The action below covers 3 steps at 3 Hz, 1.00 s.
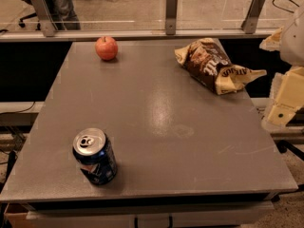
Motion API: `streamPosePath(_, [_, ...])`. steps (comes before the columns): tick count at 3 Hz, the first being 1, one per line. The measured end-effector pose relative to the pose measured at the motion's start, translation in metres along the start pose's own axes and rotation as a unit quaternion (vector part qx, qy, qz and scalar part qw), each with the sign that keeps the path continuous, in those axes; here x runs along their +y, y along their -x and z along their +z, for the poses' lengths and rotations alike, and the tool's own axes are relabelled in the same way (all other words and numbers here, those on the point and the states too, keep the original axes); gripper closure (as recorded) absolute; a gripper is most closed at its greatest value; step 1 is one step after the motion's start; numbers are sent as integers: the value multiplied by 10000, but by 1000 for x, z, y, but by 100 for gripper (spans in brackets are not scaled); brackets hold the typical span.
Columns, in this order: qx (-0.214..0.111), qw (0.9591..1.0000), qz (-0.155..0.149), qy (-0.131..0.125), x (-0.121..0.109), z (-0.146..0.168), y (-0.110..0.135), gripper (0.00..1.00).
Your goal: Move brown chip bag near apple
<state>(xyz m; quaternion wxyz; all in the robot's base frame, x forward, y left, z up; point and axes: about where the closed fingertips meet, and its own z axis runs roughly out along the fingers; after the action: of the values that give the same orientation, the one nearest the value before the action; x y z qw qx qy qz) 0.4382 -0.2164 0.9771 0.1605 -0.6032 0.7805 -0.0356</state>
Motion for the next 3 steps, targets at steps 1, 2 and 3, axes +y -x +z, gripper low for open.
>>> streamPosePath(1, [-14,10000,-12,-14,0,-1,1,0])
streamPosePath(2, [-201,9998,-20,-42,-6,5,0,0])
streamPosePath(3, [-378,9992,-7,-105,-20,25,3,0])
